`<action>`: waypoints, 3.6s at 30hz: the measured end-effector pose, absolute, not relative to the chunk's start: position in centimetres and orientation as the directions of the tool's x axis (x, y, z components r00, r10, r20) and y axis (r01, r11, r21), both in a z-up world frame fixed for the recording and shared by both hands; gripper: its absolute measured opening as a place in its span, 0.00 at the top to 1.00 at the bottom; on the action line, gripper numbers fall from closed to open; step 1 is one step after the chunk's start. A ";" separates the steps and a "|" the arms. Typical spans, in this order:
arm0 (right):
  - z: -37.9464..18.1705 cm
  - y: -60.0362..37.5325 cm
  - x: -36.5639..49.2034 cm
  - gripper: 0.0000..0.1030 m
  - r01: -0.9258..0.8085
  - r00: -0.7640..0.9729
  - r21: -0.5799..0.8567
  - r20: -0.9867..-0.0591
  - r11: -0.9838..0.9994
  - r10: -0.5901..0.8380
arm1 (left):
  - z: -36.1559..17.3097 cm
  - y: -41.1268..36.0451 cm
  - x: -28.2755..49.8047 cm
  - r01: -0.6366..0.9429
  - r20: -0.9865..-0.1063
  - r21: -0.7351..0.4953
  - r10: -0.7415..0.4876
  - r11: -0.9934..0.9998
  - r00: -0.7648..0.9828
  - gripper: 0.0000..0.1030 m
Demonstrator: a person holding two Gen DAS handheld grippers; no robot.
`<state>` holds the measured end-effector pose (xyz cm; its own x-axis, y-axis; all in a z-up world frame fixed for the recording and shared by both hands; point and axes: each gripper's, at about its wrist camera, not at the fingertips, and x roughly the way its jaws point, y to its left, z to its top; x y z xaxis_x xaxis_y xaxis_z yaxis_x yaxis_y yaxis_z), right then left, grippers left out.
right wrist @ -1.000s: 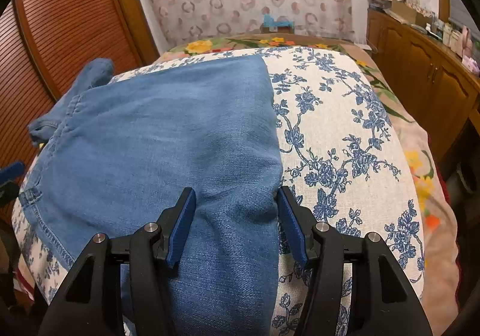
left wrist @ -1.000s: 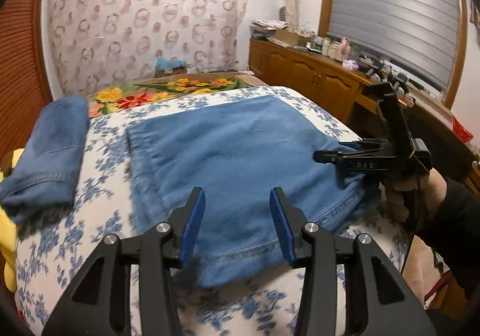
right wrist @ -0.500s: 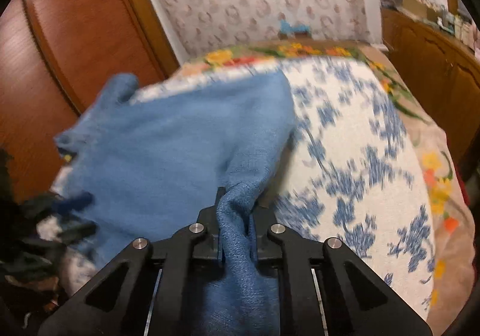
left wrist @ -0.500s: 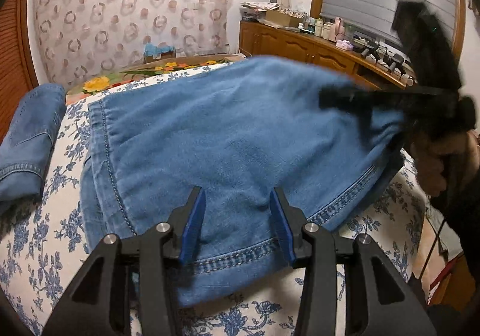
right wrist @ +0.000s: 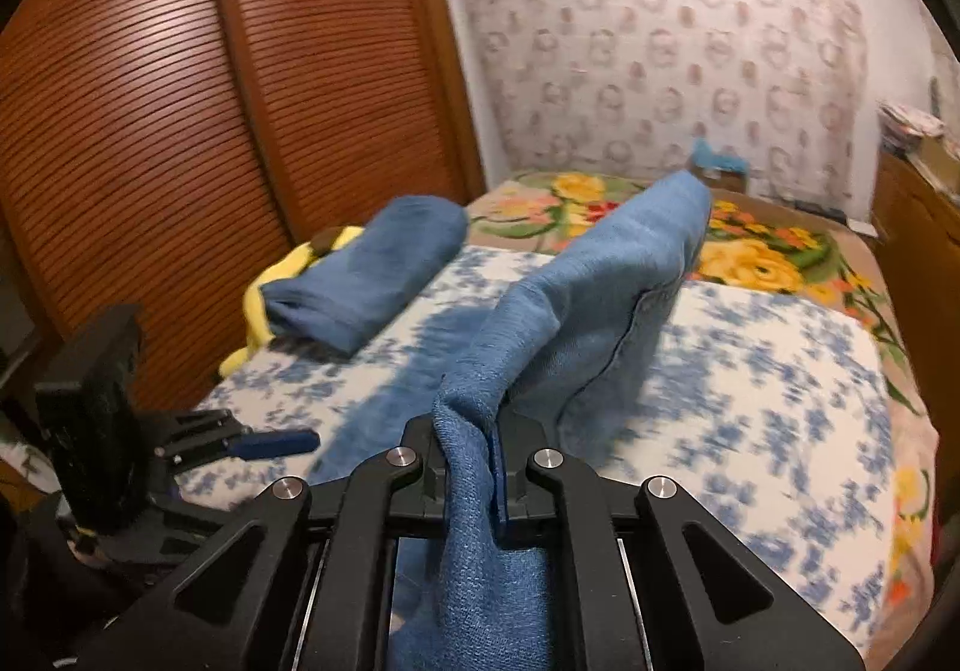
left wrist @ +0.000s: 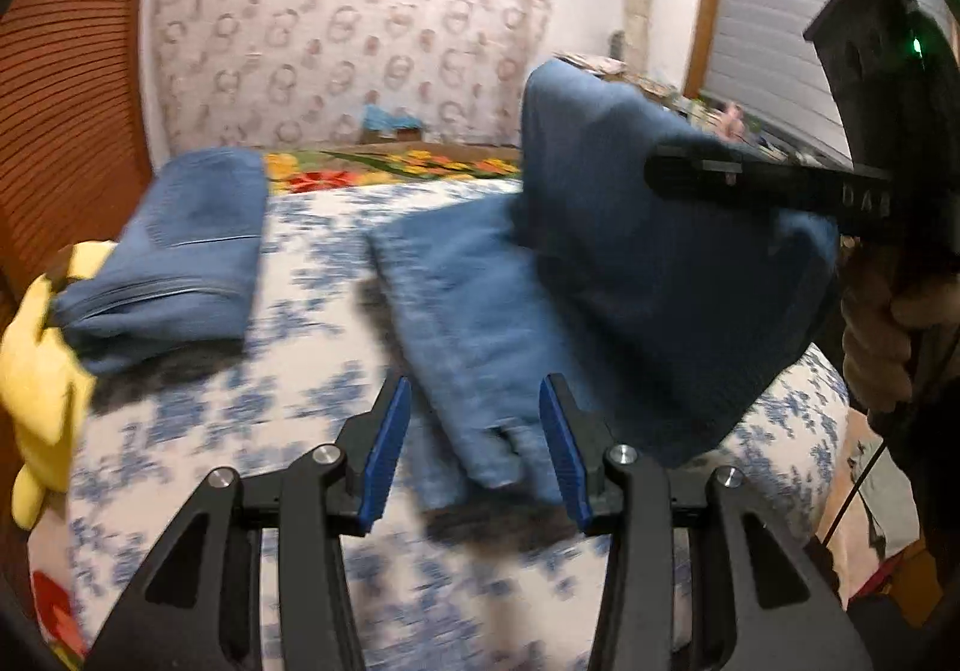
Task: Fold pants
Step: 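Grasp the jeans end with the right tool and fold it over again, then grasp the folded jeans with the left tool while the right tool grips them, lift together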
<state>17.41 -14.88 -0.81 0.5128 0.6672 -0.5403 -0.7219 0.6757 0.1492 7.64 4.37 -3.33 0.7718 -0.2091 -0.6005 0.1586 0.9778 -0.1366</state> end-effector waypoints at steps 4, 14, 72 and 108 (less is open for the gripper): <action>-2.1 -10.8 17.1 0.95 -0.756 0.461 0.152 -0.568 0.637 0.682 | -3.2 7.7 6.5 0.087 -0.583 -0.159 -0.165 0.983 0.795 0.58; -7.9 -4.9 17.0 0.87 -0.769 0.352 0.185 -0.676 0.612 0.647 | -3.8 11.2 5.6 0.026 -0.577 -0.177 -0.125 0.984 0.807 0.58; 9.8 -2.7 23.2 0.82 -0.832 0.430 0.108 -0.493 0.543 0.757 | -1.2 14.2 7.1 0.152 -0.407 -0.415 -0.333 0.897 0.851 0.95; -0.6 11.9 45.1 0.44 -0.729 0.501 0.116 -0.581 0.674 0.641 | -4.1 28.6 21.2 -0.121 -0.650 -0.208 -0.045 0.971 0.759 0.92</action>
<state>45.05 11.90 -0.55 0.5009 0.6413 -0.5811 -0.7293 0.6744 0.1156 21.19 28.58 -4.06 0.7589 -0.0449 -0.6496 -0.1206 0.9707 -0.2080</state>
